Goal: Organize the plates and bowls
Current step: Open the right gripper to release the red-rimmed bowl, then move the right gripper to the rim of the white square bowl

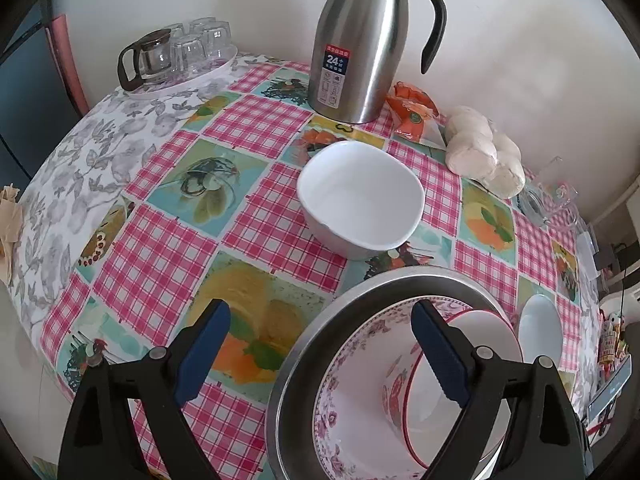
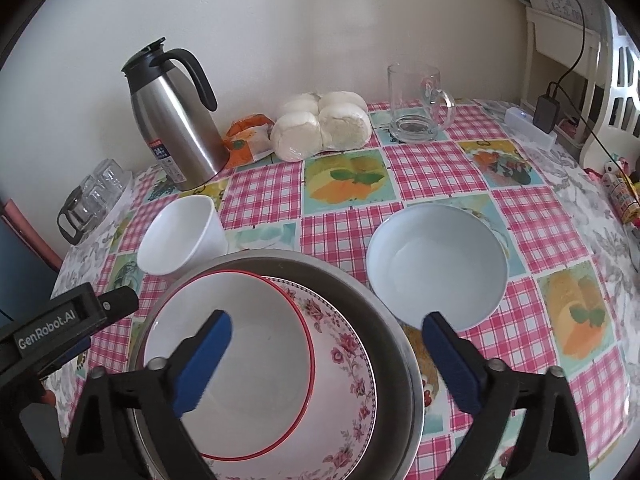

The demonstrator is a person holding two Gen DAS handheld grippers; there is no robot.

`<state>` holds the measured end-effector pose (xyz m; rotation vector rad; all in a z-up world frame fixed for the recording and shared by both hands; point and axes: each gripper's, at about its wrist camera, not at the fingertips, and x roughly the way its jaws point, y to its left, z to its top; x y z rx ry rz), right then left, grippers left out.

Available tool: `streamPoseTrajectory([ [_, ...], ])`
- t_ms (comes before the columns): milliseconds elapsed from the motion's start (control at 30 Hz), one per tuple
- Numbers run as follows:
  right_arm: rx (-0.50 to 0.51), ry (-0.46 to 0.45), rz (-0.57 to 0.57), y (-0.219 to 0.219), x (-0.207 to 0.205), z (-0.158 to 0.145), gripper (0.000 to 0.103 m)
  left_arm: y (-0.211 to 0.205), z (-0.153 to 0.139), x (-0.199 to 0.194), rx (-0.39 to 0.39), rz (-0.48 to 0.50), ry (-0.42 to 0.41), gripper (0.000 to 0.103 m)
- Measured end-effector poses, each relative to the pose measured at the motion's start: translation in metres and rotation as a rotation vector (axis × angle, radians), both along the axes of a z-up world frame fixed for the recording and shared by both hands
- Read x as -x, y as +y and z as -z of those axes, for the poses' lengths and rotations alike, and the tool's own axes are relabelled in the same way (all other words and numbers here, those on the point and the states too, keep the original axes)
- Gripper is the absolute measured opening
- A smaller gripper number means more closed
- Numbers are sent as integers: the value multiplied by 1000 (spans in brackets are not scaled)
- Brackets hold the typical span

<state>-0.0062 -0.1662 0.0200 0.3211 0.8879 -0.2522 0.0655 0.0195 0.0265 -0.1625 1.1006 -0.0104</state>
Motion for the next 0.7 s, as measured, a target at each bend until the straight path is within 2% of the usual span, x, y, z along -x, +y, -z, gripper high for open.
streamPoseTrajectory([
  [200,6,-9,-6,1,0,0,103,3,1,-1,-3,-21,5,93],
  [300,3,-17,-16,3,0,-1,103,6,1,-1,-6,-35,3,98],
  [533,10,-41,-15,5,0,-4,103,17,-1,-4,-29,-78,-11,98],
  [700,-6,-90,-78,17,-1,-11,103,29,-4,-6,-33,-111,-36,98],
])
